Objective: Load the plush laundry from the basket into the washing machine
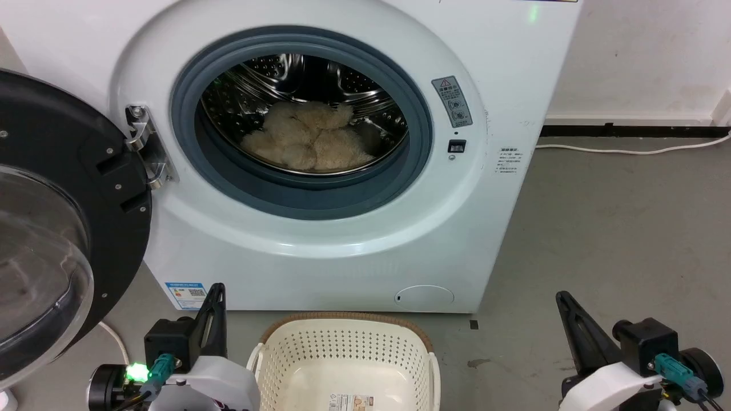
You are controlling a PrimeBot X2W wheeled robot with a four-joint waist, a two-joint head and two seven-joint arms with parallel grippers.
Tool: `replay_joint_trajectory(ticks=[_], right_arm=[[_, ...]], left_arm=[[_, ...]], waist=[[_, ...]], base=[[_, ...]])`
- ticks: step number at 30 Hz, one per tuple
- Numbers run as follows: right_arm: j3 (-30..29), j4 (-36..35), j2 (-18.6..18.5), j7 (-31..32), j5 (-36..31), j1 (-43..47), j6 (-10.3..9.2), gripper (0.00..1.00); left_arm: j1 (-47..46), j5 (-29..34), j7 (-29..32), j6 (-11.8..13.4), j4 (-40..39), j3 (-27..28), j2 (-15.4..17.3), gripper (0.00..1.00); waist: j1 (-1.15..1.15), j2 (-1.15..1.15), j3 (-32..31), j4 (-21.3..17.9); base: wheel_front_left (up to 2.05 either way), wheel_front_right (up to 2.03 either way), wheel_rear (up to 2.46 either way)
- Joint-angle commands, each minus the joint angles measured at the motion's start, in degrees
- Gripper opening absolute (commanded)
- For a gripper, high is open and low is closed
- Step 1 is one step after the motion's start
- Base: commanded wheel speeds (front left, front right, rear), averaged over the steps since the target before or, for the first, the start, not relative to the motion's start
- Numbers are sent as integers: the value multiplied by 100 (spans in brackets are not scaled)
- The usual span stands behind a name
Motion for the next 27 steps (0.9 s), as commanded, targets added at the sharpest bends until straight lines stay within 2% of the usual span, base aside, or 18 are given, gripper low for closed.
replay_joint_trajectory(ticks=[1, 27], right_arm=[[11, -49, -2, 21, -57, -128, -4, 0], [18, -65, -3, 54, -86, -147, -4, 0]], left_arm=[[-3, 86, 28, -47, -47, 47, -53, 0], [-4, 152, 61, -73, -72, 85, -87, 0]], waist=[[0, 0, 4, 0], [0, 0, 14, -2]], base=[[0, 0, 0], [0, 0, 0]])
